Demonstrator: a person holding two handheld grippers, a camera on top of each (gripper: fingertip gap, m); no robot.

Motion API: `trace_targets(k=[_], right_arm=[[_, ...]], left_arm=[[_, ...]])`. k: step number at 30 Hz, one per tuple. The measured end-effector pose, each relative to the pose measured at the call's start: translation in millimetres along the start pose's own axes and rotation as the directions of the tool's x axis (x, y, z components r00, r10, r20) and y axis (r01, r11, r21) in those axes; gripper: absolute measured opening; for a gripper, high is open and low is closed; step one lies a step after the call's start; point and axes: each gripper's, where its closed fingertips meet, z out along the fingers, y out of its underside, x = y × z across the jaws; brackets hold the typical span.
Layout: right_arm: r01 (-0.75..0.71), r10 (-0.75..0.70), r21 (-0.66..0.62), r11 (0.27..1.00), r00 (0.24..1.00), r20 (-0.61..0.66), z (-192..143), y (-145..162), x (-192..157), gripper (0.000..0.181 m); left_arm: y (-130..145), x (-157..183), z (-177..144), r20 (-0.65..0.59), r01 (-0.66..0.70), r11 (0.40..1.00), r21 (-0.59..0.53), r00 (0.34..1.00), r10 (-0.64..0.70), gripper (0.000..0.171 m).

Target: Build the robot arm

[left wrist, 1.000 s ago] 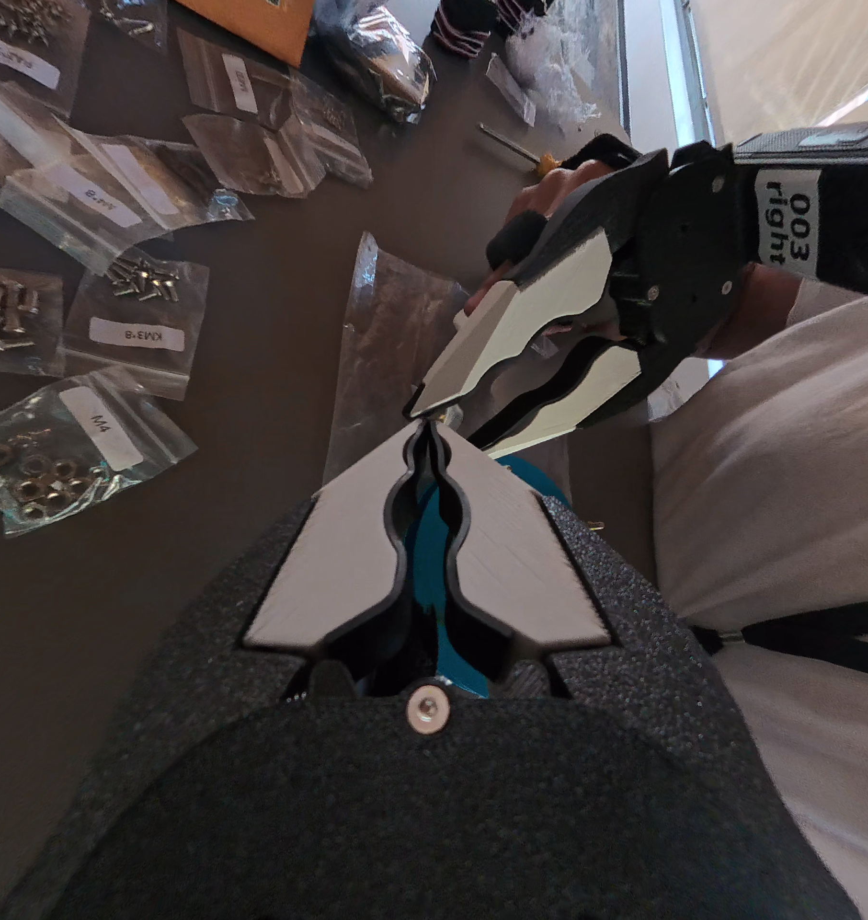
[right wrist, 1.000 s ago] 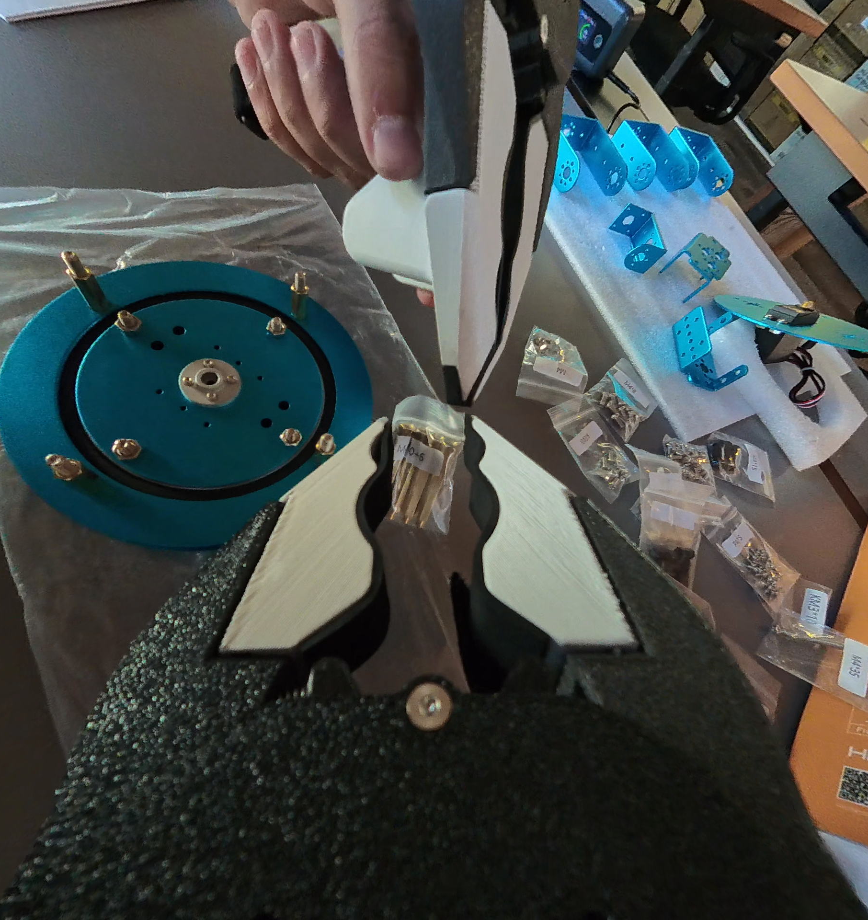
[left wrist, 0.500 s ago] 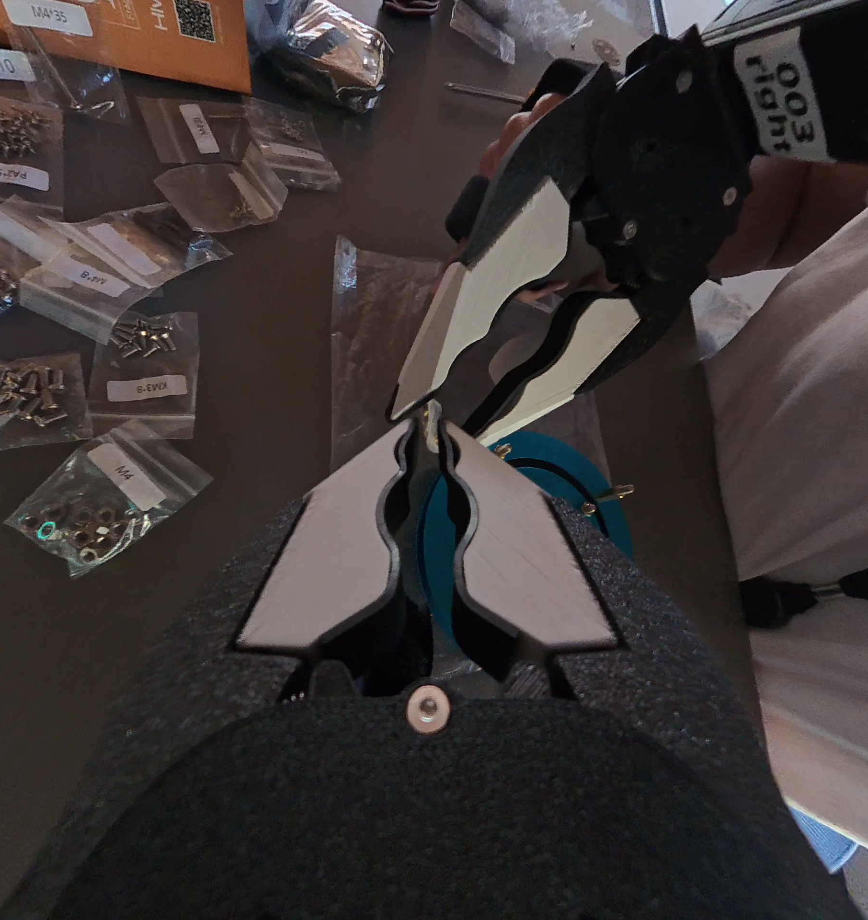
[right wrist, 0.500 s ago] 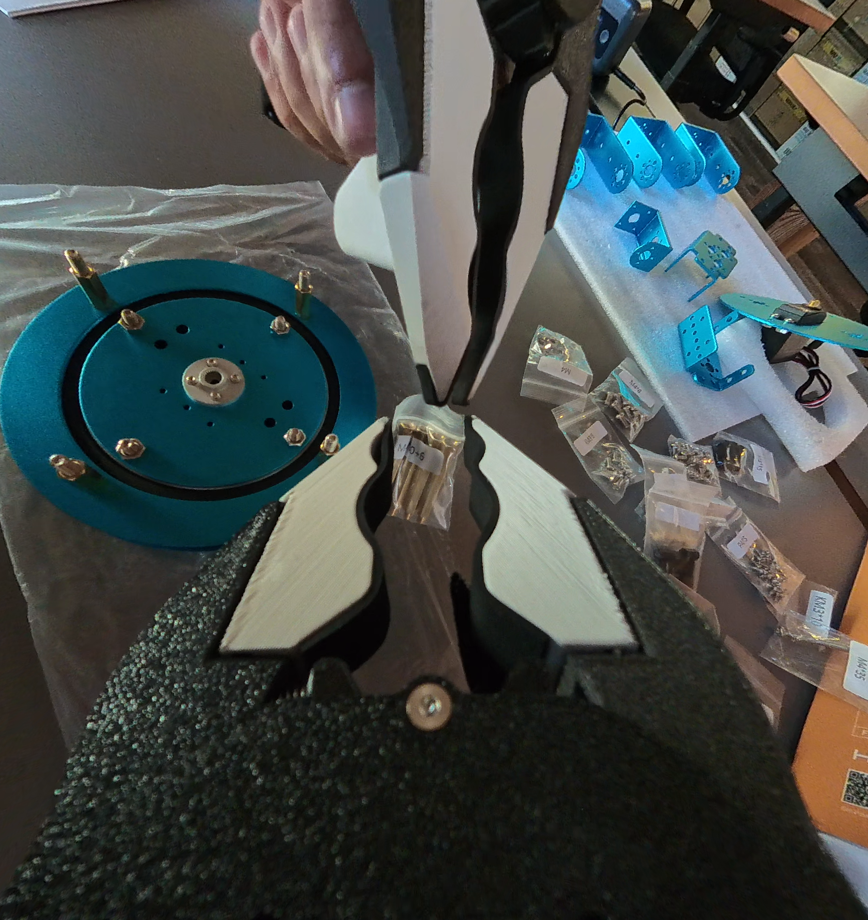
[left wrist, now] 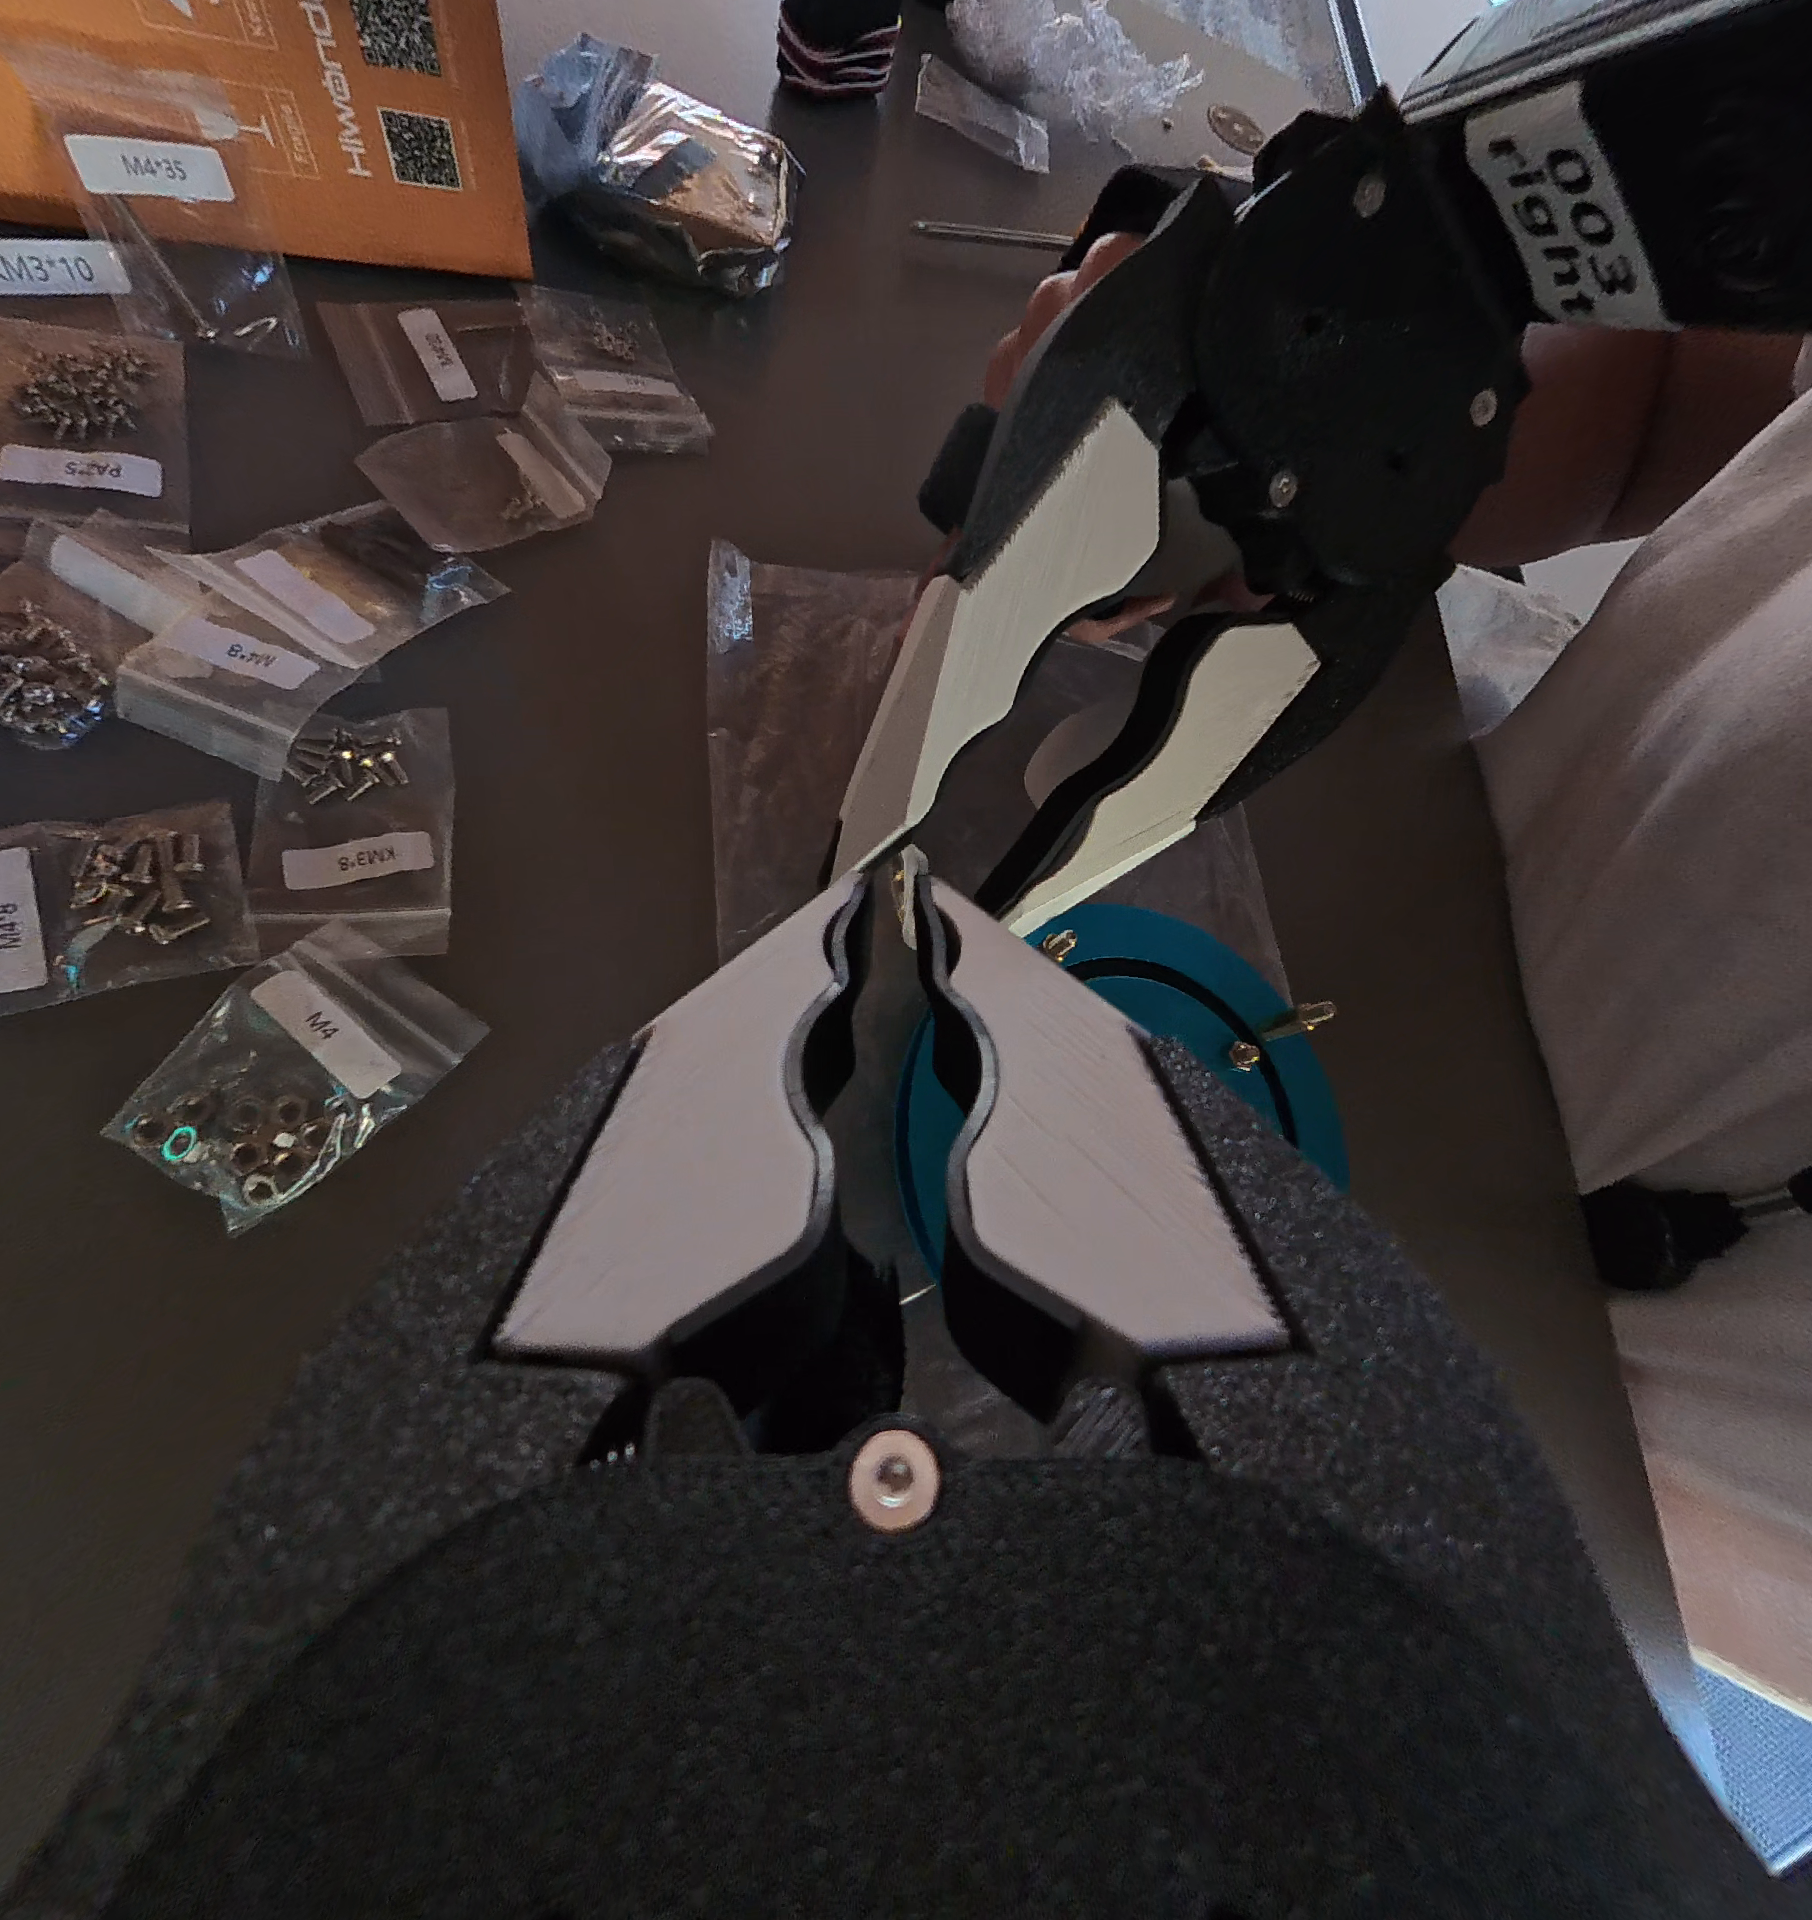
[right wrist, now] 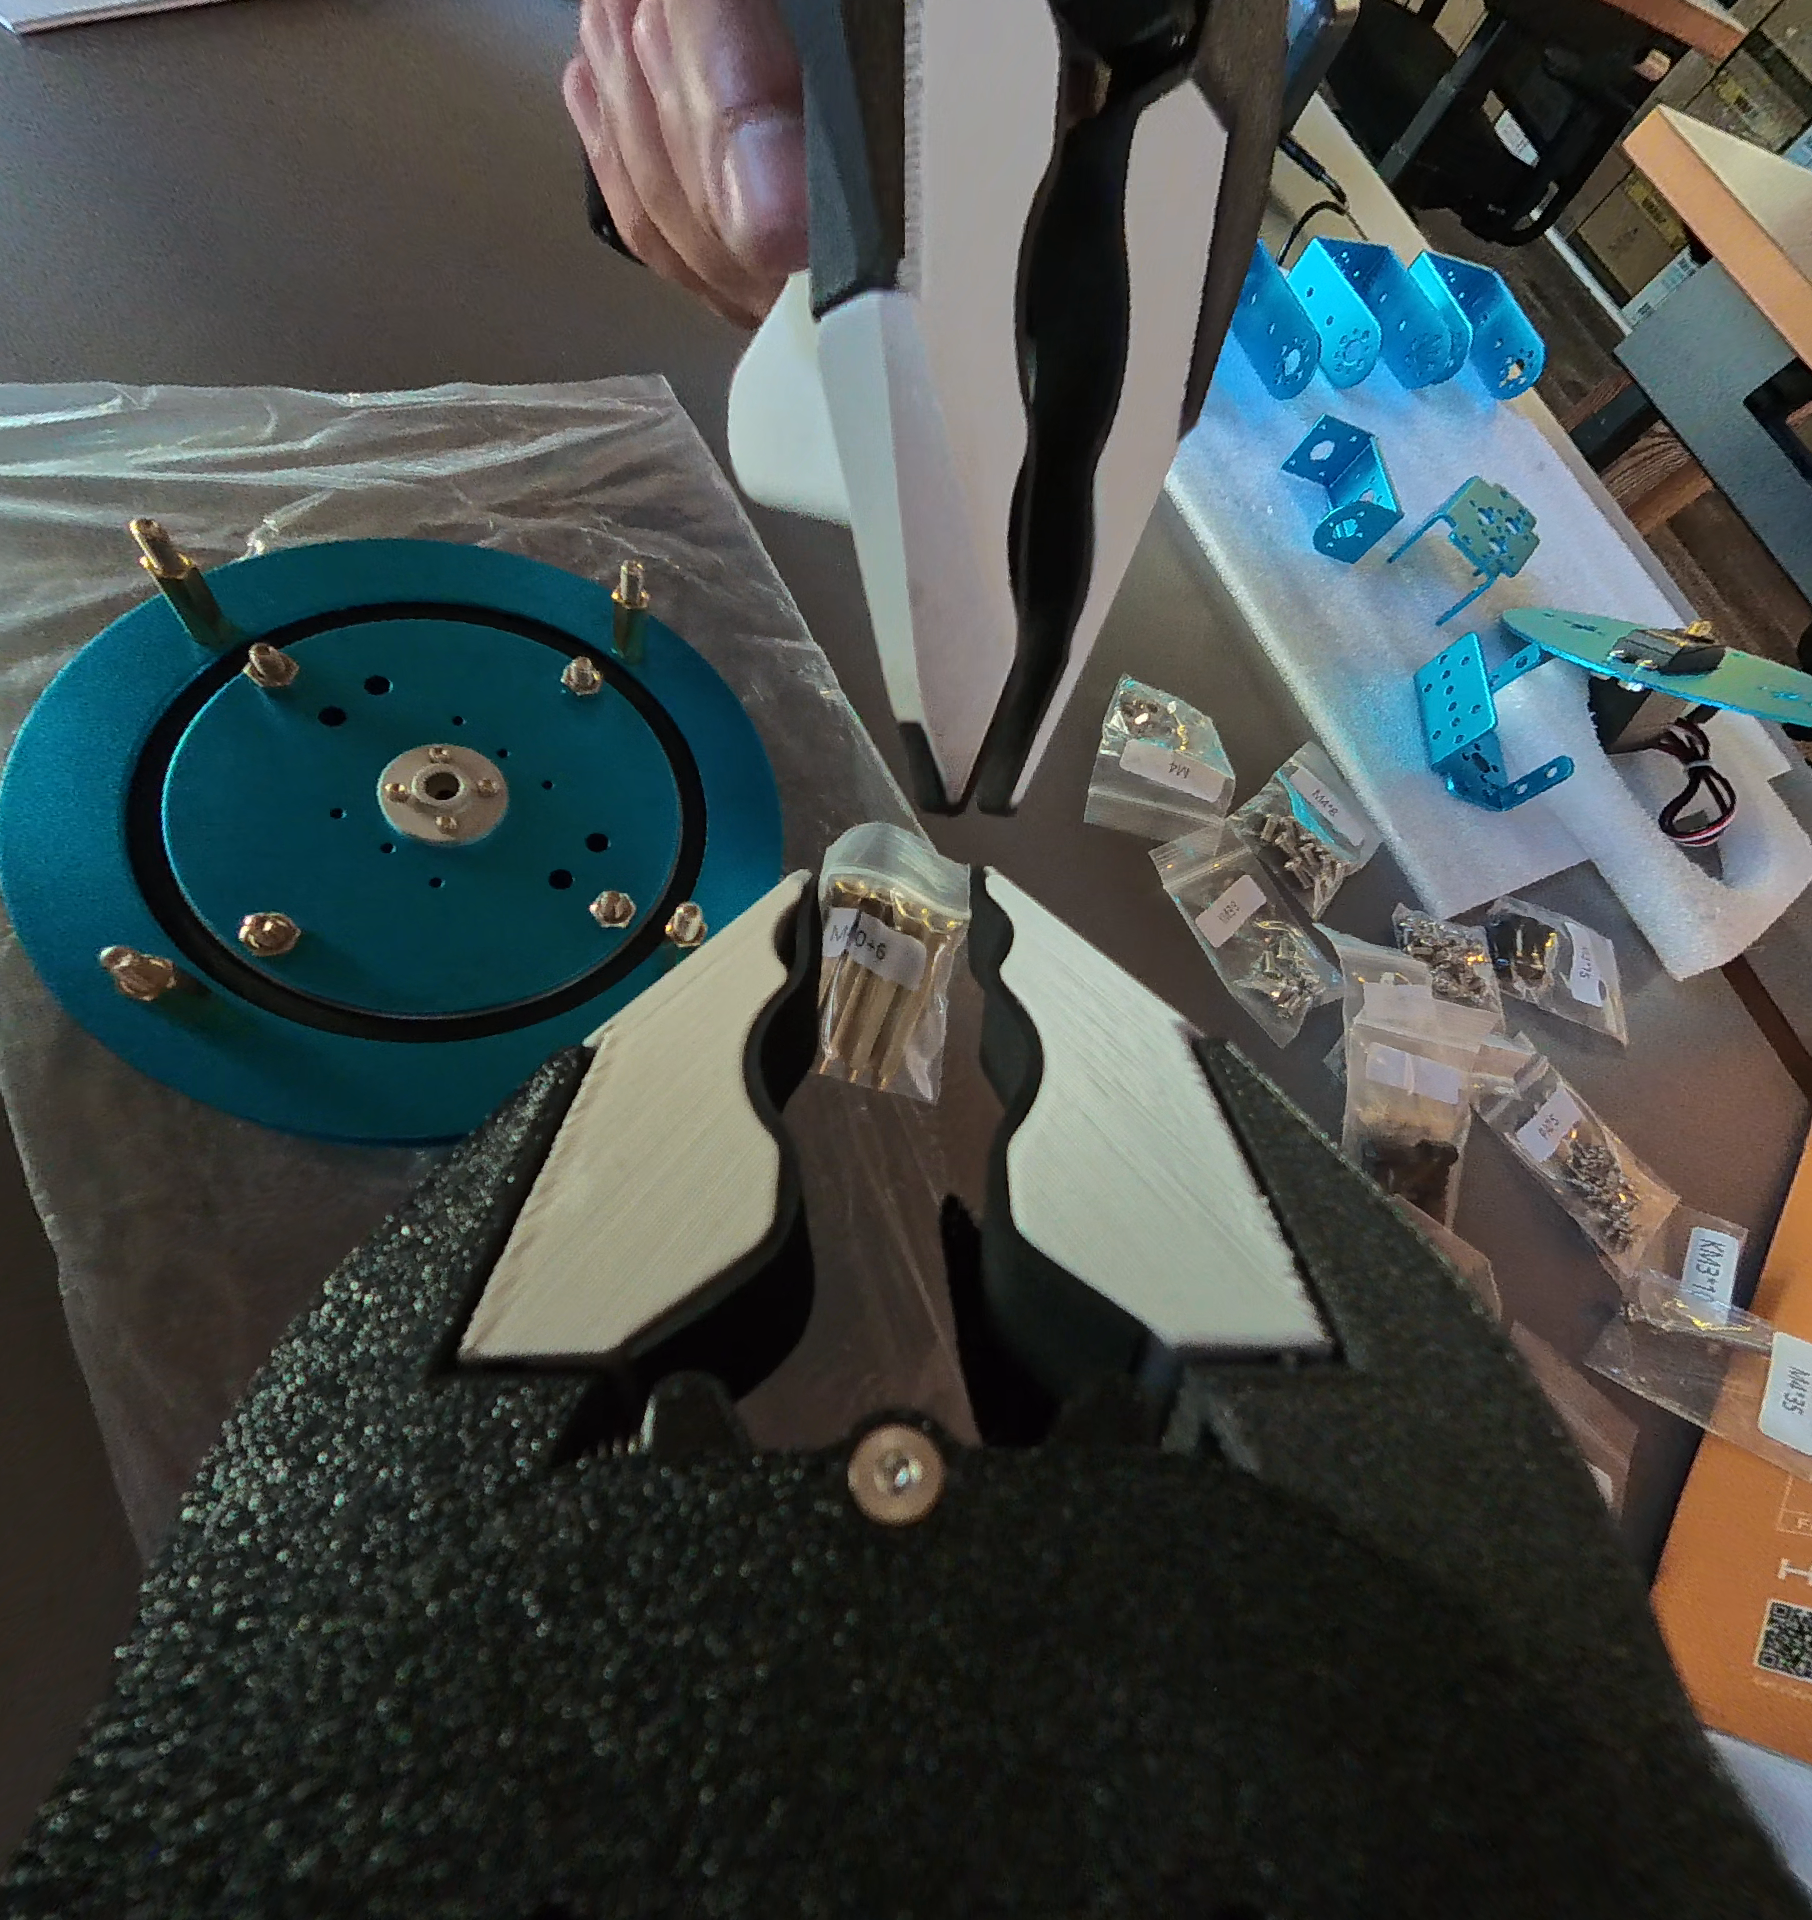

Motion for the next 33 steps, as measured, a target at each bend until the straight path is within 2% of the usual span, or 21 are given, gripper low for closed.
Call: trace_targets(k=[21,24,28,33], right_arm=[[0.015,-0.015,-0.005,1.000,1.000,-0.001,0.2,-0.2,-1.8,0.026],[0.029,-0.029,0.001,1.000,1.000,-0.003,0.1,-1.4,-3.6,0.025],[0.050,-0.050,-0.017,0.999,0.999,-0.017,1.2,1.8,-1.9,0.025],[0.014,-0.014,-0.002,1.000,1.000,-0.005,-3.9,5.3,1.7,0.028]], left_arm=[[7.9,1.2,9.6,0.015,-0.108,0.993,-0.056,0.994,0.109,0.007],[10.4,1.2,9.2,-0.014,-0.073,0.995,-0.066,0.997,0.072,0.000],[13.2,-1.6,14.1,-0.045,0.028,0.995,-0.095,0.998,-0.032,0.000],[7.0,-1.3,20.6,-0.098,0.210,0.975,-0.075,0.971,-0.217,0.000]])
